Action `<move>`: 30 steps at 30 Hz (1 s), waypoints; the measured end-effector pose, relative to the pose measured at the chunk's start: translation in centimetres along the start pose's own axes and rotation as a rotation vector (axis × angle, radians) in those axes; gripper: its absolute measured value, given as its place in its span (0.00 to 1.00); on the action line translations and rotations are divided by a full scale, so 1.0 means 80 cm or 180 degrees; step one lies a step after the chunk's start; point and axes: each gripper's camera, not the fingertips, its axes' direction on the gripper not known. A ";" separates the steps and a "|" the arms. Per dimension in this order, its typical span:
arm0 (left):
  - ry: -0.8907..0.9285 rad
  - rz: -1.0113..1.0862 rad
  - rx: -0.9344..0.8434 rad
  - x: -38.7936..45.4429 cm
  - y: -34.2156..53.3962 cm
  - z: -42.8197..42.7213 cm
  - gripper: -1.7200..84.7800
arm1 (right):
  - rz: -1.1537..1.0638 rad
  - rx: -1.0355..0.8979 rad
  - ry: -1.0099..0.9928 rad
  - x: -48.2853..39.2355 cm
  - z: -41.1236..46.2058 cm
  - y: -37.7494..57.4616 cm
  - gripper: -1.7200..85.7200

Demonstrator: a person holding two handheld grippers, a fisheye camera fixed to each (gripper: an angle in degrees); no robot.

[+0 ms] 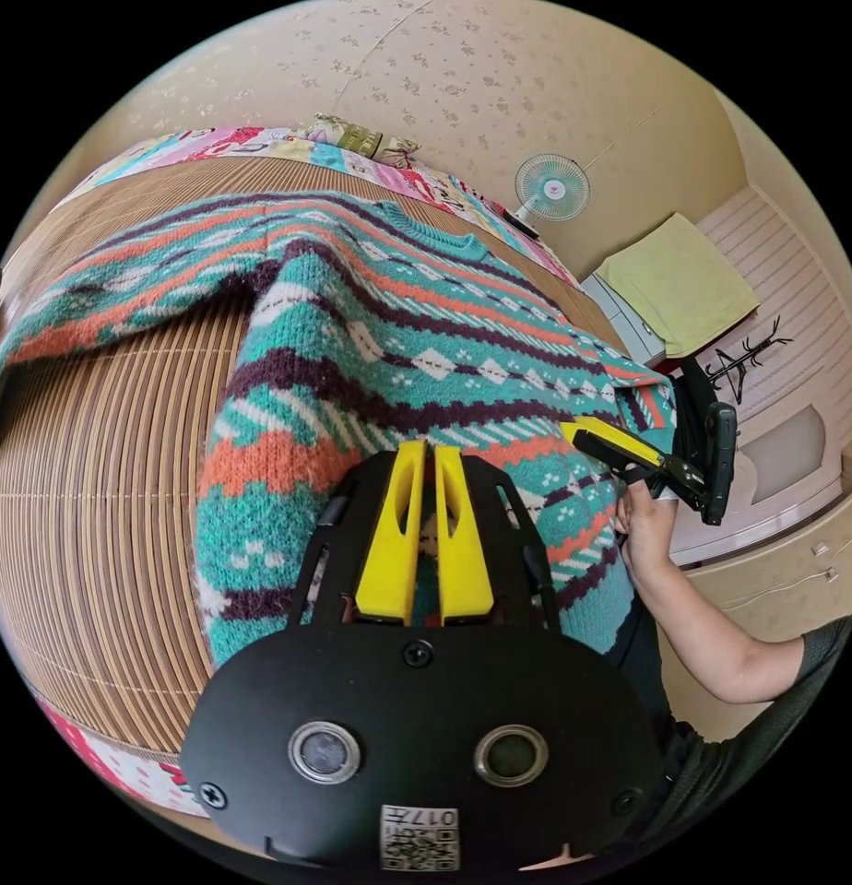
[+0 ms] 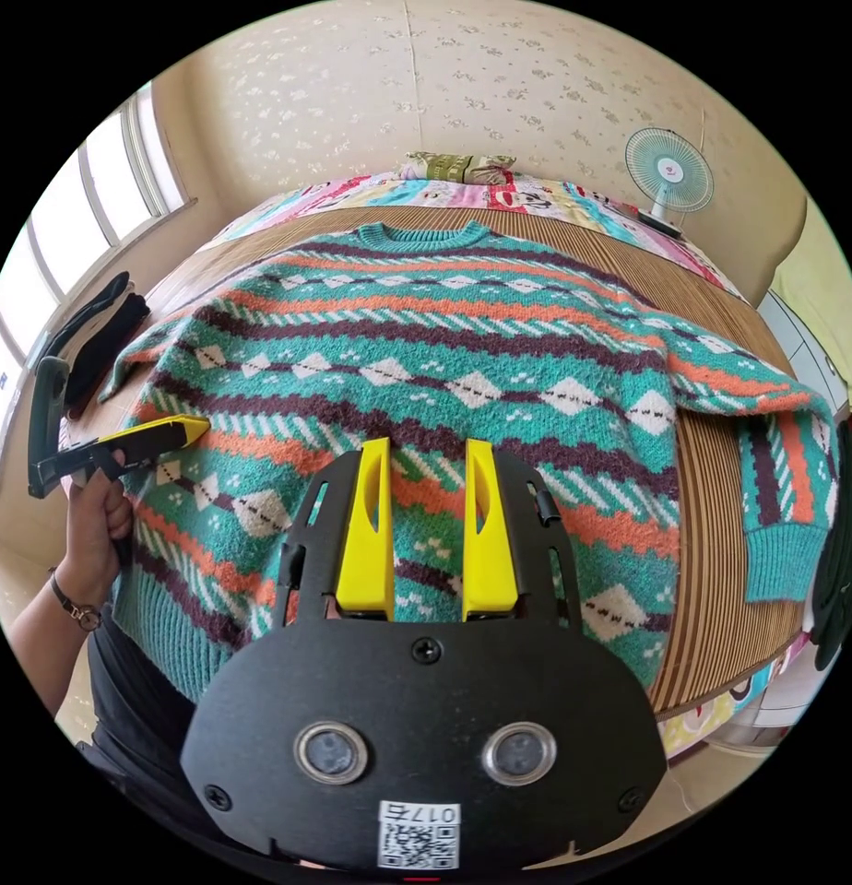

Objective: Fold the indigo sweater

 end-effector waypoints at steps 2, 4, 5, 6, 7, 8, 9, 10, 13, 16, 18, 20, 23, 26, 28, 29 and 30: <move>-0.0004 0.0001 -0.0001 -0.005 0.000 -0.004 0.02 | 0.0004 0.0001 -0.0008 0.005 -0.005 -0.002 0.16; -0.0005 0.0000 -0.0002 -0.010 0.000 -0.009 0.02 | -0.0002 0.0000 0.0004 0.009 -0.011 -0.004 0.16; -0.0009 -0.0004 -0.0008 -0.014 0.000 -0.011 0.02 | -0.0003 -0.0001 0.0007 0.011 -0.013 -0.004 0.16; -0.0010 0.0001 -0.0016 -0.016 0.000 -0.014 0.01 | -0.0004 -0.0003 0.0009 0.013 -0.017 -0.005 0.16; -0.0002 0.0020 -0.0021 -0.017 0.000 -0.015 0.01 | -0.0003 -0.0006 0.0006 0.016 -0.020 -0.006 0.16; -0.0036 0.0010 -0.0037 -0.018 0.000 -0.017 0.01 | -0.0003 -0.0010 0.0003 0.018 -0.022 -0.007 0.16; -0.0075 -0.0001 -0.0065 -0.018 0.003 -0.020 0.01 | 0.0003 -0.0039 -0.0017 0.020 -0.027 -0.008 0.16; -0.0096 -0.0011 -0.0076 -0.018 0.005 -0.022 0.01 | 0.0021 -0.0083 -0.0067 0.024 -0.033 -0.006 0.16; -0.0194 -0.0073 -0.0058 -0.014 0.034 -0.036 0.01 | 0.0084 -0.0151 -0.0250 0.034 -0.054 0.013 0.16; -0.0034 -0.0295 0.0026 -0.018 0.082 -0.057 0.01 | -0.0018 -0.0008 -0.0323 0.036 -0.081 0.054 0.15; 0.0190 -0.0453 -0.0080 -0.027 0.106 -0.080 0.01 | -0.0077 0.0092 -0.0371 0.037 -0.096 0.077 0.15; 0.0227 -0.0615 -0.0008 -0.044 0.115 -0.105 0.02 | -0.0096 0.0190 -0.0427 0.041 -0.107 0.092 0.15; 0.0477 -0.1262 0.0728 -0.117 0.132 -0.172 0.04 | -0.0073 0.0206 -0.0502 0.052 -0.116 0.089 0.15; 0.0351 -0.2186 0.1252 -0.207 0.145 -0.228 0.19 | -0.0057 0.0218 -0.0534 0.059 -0.126 0.085 0.15; 0.0041 -0.2516 0.1470 -0.247 0.150 -0.260 0.21 | -0.0066 0.0214 -0.0518 0.062 -0.135 0.083 0.15; -0.0111 -0.2671 0.1532 -0.270 0.151 -0.274 0.21 | -0.0066 0.0213 -0.0520 0.063 -0.137 0.082 0.15; -0.0133 -0.2808 0.1571 -0.292 0.150 -0.282 0.20 | -0.0063 0.0217 -0.0528 0.065 -0.142 0.081 0.15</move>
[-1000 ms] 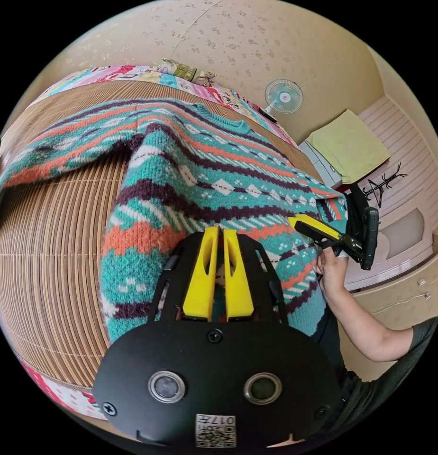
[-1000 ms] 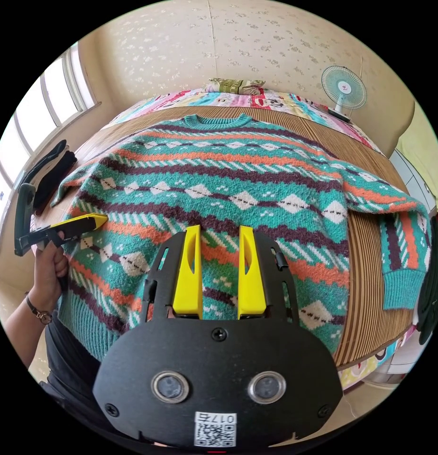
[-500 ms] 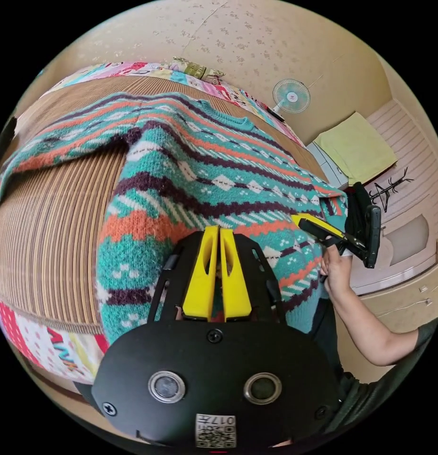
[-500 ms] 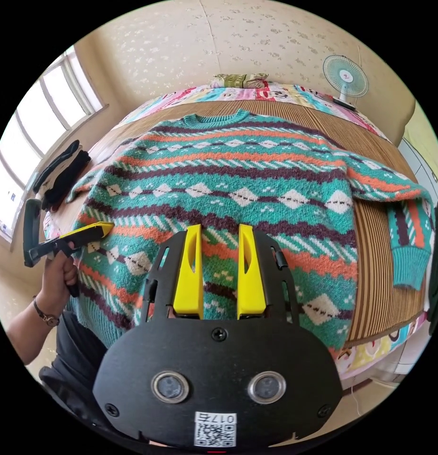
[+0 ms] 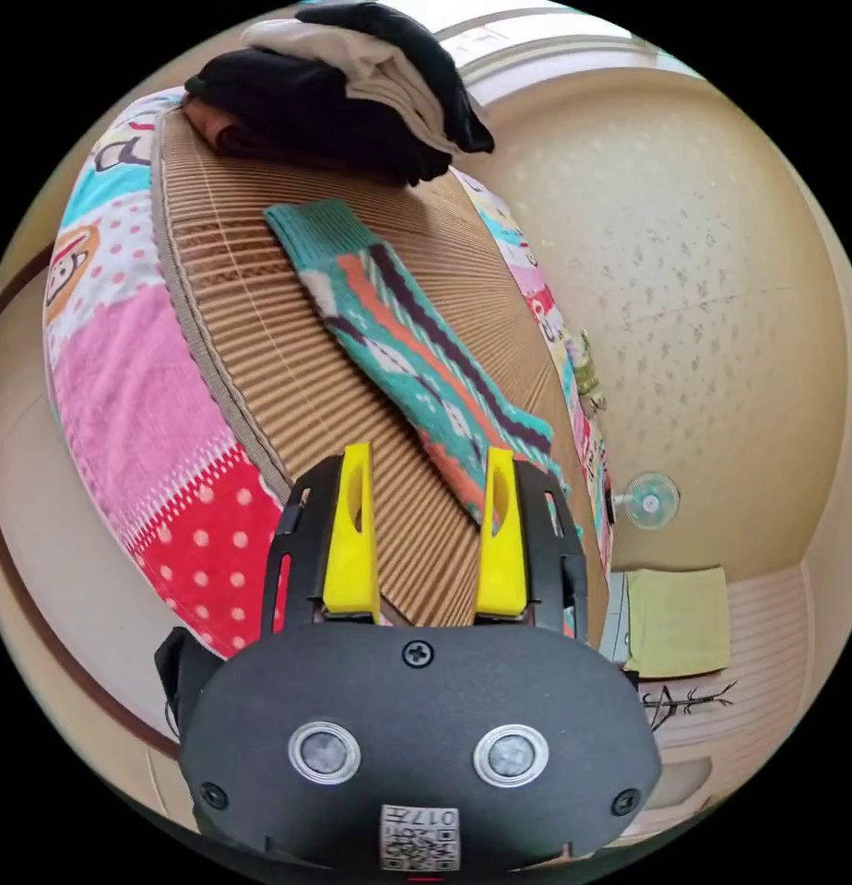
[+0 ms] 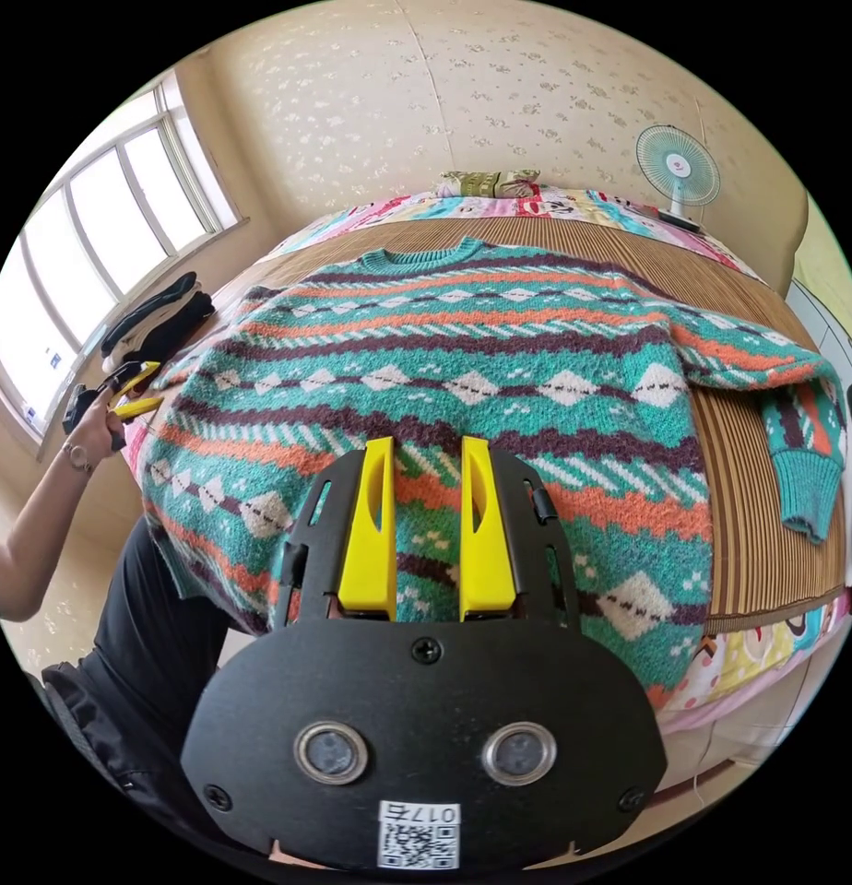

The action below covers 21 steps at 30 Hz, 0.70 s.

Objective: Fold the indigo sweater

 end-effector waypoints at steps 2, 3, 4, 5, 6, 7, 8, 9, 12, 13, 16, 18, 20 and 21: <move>0.0164 -0.0192 -0.0008 -0.015 -0.021 0.007 0.18 | 0.0002 -0.0003 -0.0005 0.002 -0.007 -0.003 0.15; 0.0272 -0.0298 -0.0022 -0.021 -0.031 0.014 0.16 | 0.0002 -0.0005 -0.0005 0.003 -0.012 -0.005 0.15; 0.0309 -0.0342 -0.0032 -0.023 -0.035 0.019 0.15 | 0.0002 -0.0004 -0.0005 0.004 -0.017 -0.007 0.15; 0.0354 -0.0450 -0.0066 -0.028 -0.043 0.029 0.11 | 0.0002 -0.0005 -0.0005 0.004 -0.019 -0.008 0.15; 0.0401 -0.0688 -0.0066 -0.036 -0.047 0.037 0.09 | 0.0004 -0.0008 -0.0009 0.005 -0.024 -0.010 0.15; 0.0461 -0.0840 -0.0046 -0.039 -0.047 0.039 0.08 | 0.0006 -0.0012 -0.0014 0.006 -0.029 -0.012 0.15; 0.0738 -0.0982 0.0130 -0.035 -0.043 0.036 0.07 | 0.0007 -0.0014 -0.0017 0.007 -0.031 -0.014 0.15; 0.0980 -0.0853 0.0375 -0.012 -0.040 0.025 0.07 | 0.0008 -0.0021 -0.0021 0.008 -0.036 -0.016 0.15; 0.0664 0.0342 0.0713 0.126 -0.026 -0.011 0.07 | 0.0007 -0.0035 -0.0011 0.009 -0.048 -0.024 0.15; 0.0620 0.0614 0.0786 0.159 -0.016 -0.016 0.07 | 0.0006 -0.0043 -0.0004 0.009 -0.053 -0.027 0.15; 0.0769 0.1896 0.0931 0.307 0.062 -0.012 0.07 | 0.0033 -0.0102 -0.0021 0.012 -0.065 -0.038 0.15; 0.0828 0.2718 0.0618 0.399 0.144 0.037 0.07 | 0.0054 -0.0182 -0.0081 0.015 -0.073 -0.048 0.14; 0.0764 0.3235 0.0146 0.444 0.209 0.099 0.08 | 0.0097 -0.0288 -0.0168 0.021 -0.085 -0.060 0.13; 0.0648 0.3514 -0.0283 0.462 0.250 0.152 0.10 | 0.0217 -0.0332 -0.0279 0.031 -0.097 -0.066 0.13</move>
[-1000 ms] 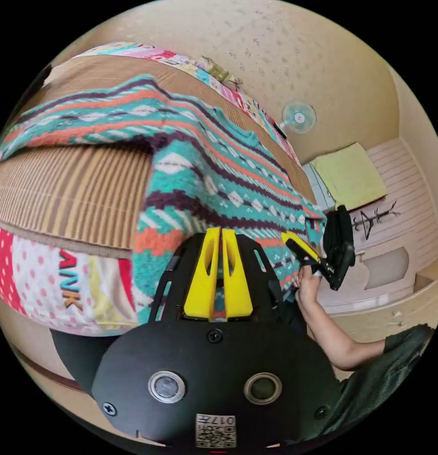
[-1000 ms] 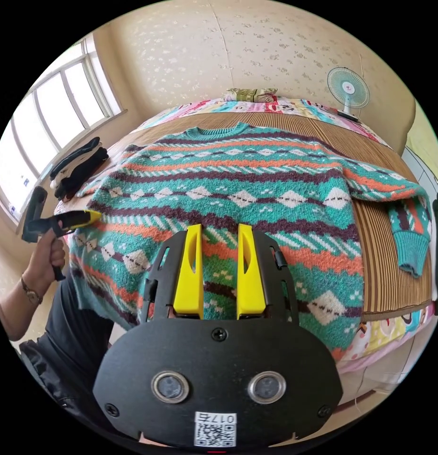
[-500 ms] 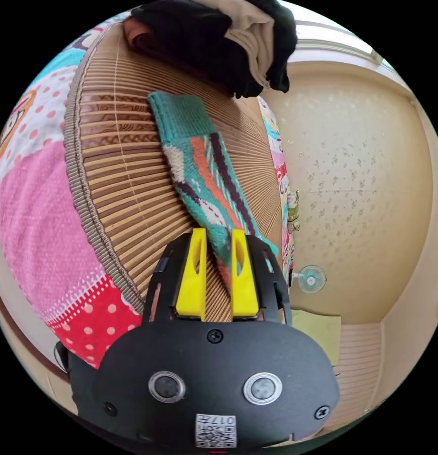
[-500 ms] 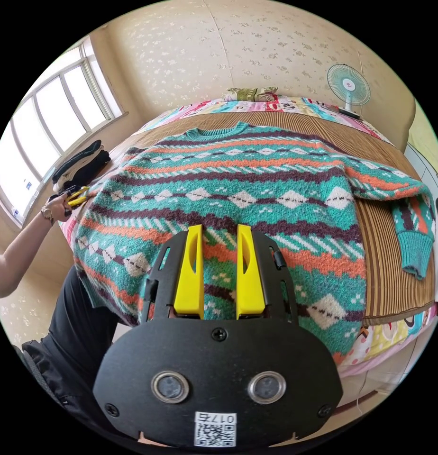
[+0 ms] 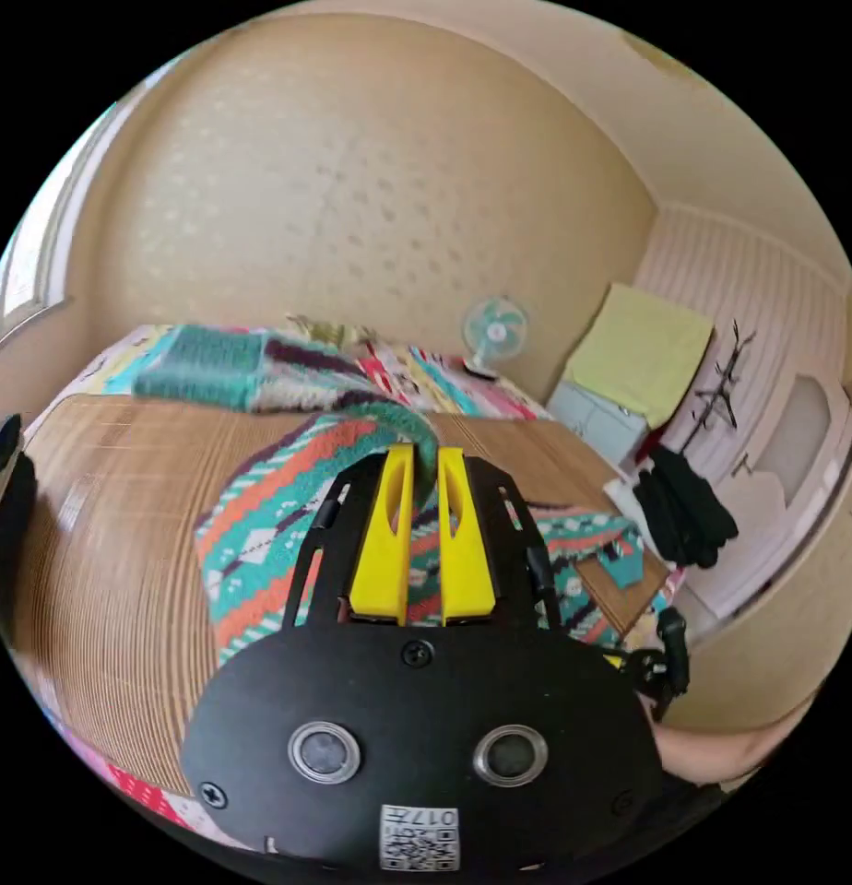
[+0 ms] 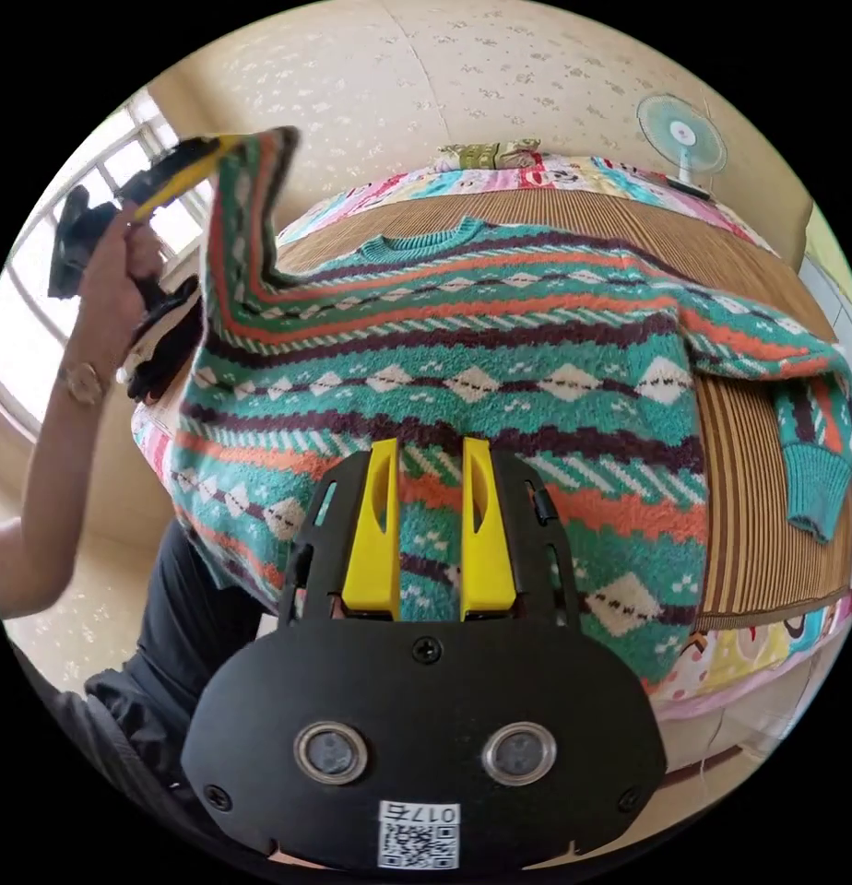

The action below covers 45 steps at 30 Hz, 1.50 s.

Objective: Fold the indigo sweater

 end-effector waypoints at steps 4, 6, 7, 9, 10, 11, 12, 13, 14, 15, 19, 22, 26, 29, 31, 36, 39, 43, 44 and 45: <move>0.0519 0.0163 -0.1355 0.044 0.070 0.162 0.13 | 0.0757 0.0521 -0.0703 0.077 -0.077 0.018 0.14; 0.0888 0.0123 -0.1309 0.048 0.123 0.169 0.10 | 0.1201 0.0949 -0.0901 0.127 -0.118 0.036 0.16; 0.0884 0.0102 -0.1299 0.049 0.134 0.164 0.12 | 0.1439 0.1184 -0.0980 0.163 -0.144 0.045 0.18; 0.0729 0.0027 -0.1298 0.054 0.164 0.137 0.15 | 0.1699 0.1456 -0.1070 0.216 -0.178 0.050 0.20; 0.0705 0.0023 -0.1281 0.056 0.170 0.127 0.16 | 0.1858 0.1611 -0.1132 0.251 -0.196 0.046 0.21; 0.0725 -0.0001 -0.1229 0.058 0.181 0.106 0.15 | 0.1943 0.1666 -0.1175 0.268 -0.202 0.043 0.21; 0.0796 -0.0028 -0.1180 0.061 0.193 0.086 0.15 | 0.2102 0.1731 -0.1314 0.302 -0.210 0.031 0.22; 0.0823 -0.0038 -0.1176 0.062 0.199 0.078 0.15 | 0.2256 0.1726 -0.1476 0.335 -0.210 0.015 0.22; 0.0842 -0.0073 -0.1218 0.064 0.211 0.064 0.14 | 0.2355 0.1695 -0.1536 0.350 -0.208 0.008 0.22; 0.0861 -0.0106 -0.1312 0.067 0.224 0.053 0.14 | 0.2585 0.1613 -0.1606 0.378 -0.201 -0.006 0.21; 0.0870 -0.0035 -0.1655 0.076 0.256 0.021 0.14 | 0.2976 0.1853 -0.1410 0.395 -0.214 -0.045 0.10; 0.0632 0.0060 -0.1757 0.085 0.271 -0.014 0.14 | 0.2103 0.1945 -0.0715 0.298 -0.249 -0.116 0.07; 0.0351 0.0068 -0.1751 0.107 0.277 -0.043 0.14 | 0.0223 0.2109 -0.0137 0.086 -0.247 -0.169 0.07; 0.0449 -0.0220 -0.1632 0.108 0.277 -0.042 0.14 | -0.0606 0.1858 -0.0158 -0.051 -0.175 -0.174 0.08; 0.0507 -0.0420 -0.1566 0.106 0.275 -0.038 0.14 | -0.0823 0.1236 -0.0393 -0.107 -0.084 -0.172 0.10; 0.0034 -0.0782 -0.1505 0.097 0.265 -0.046 0.14 | -0.0683 0.0185 -0.1055 -0.136 0.024 -0.118 0.07; -0.0382 -0.0785 -0.1397 0.092 0.256 -0.051 0.12 | -0.0158 0.0195 -0.0262 -0.138 0.015 -0.064 0.05; -0.0918 -0.0617 -0.1616 0.091 0.226 -0.013 0.07 | 0.0153 0.0143 0.0301 -0.140 0.013 -0.023 0.03; -0.1007 -0.0591 -0.1680 0.089 0.216 0.007 0.06 | 0.0163 0.0103 0.0344 -0.142 0.019 -0.023 0.03; -0.1063 -0.0593 -0.1830 0.084 0.208 0.035 0.04 | 0.0165 -0.0057 0.0466 -0.145 0.040 -0.027 0.03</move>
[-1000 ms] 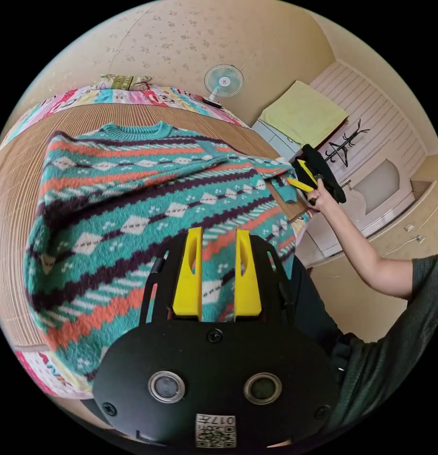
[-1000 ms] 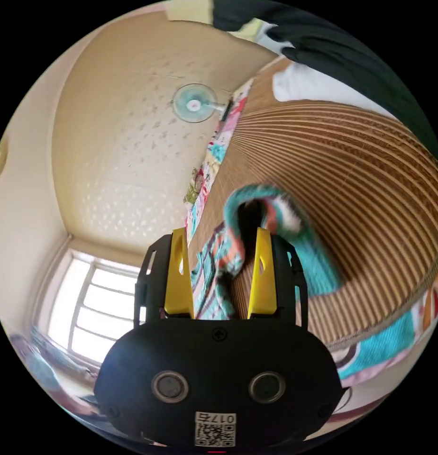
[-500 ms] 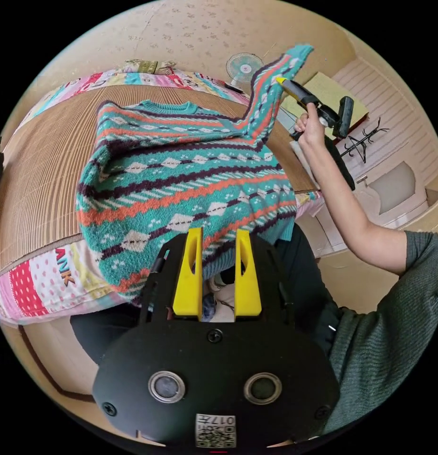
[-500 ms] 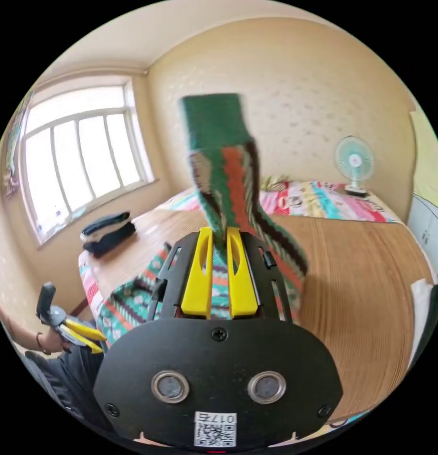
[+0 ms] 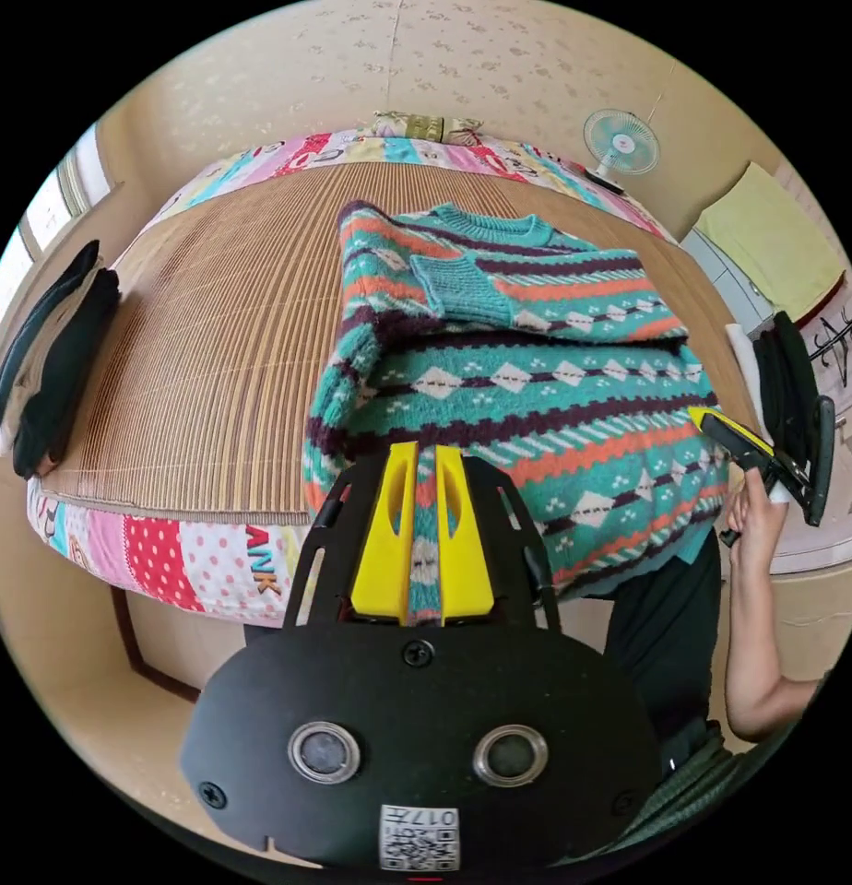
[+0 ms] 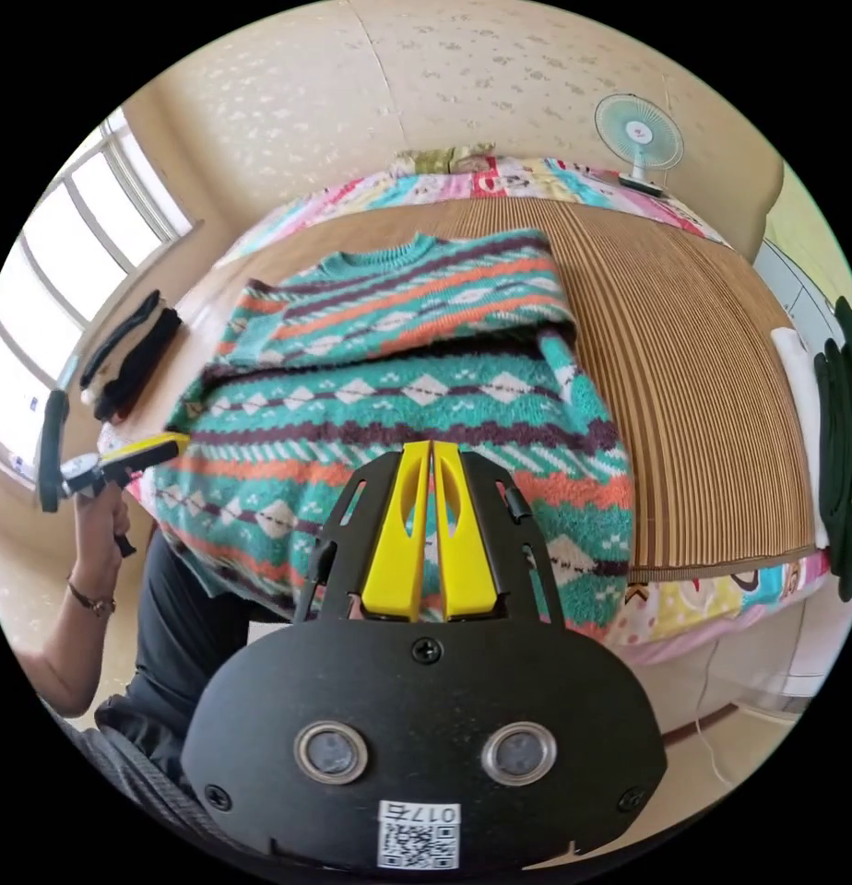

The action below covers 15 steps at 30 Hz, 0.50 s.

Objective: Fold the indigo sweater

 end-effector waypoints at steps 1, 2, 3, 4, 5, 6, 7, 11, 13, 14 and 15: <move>-0.0029 0.0013 -0.0093 0.003 -0.011 0.011 0.03 | 0.0025 -0.0224 0.0138 -0.005 0.028 -0.009 0.03; -0.0095 0.0044 -0.0238 0.008 -0.032 0.031 0.02 | 0.0023 -0.0303 0.0157 -0.007 0.042 -0.013 0.03; -0.0176 0.0066 -0.0181 0.013 -0.048 0.036 0.01 | 0.0046 -0.0188 0.0178 -0.011 0.051 -0.021 0.03; -0.0229 0.0092 -0.0183 0.015 -0.056 0.038 0.01 | 0.0055 -0.0170 0.0205 -0.014 0.060 -0.031 0.03; -0.0347 0.0176 -0.0193 0.020 -0.072 0.042 0.01 | 0.0037 -0.0172 0.0229 -0.016 0.065 -0.037 0.03; -0.0496 0.0270 -0.0164 0.026 -0.086 0.045 0.01 | 0.0007 -0.0124 0.0281 -0.019 0.074 -0.048 0.03; -0.0562 0.0315 -0.0167 0.028 -0.093 0.047 0.01 | 0.0024 -0.0092 0.0307 -0.021 0.083 -0.059 0.02; -0.0529 0.0275 -0.0198 0.020 -0.120 0.044 0.02 | 0.0015 -0.0202 0.0396 -0.026 0.100 -0.087 0.03; -0.0235 0.0097 -0.0017 0.000 -0.106 0.026 0.04 | 0.0020 -0.0165 0.0389 -0.027 0.103 -0.085 0.03; -0.0004 0.0023 0.0172 -0.016 -0.085 0.011 0.06 | 0.0017 -0.0139 0.0385 -0.026 0.104 -0.083 0.03; 0.0183 -0.0044 0.0346 -0.034 -0.057 -0.003 0.08 | 0.0012 -0.0092 0.0377 -0.026 0.104 -0.079 0.03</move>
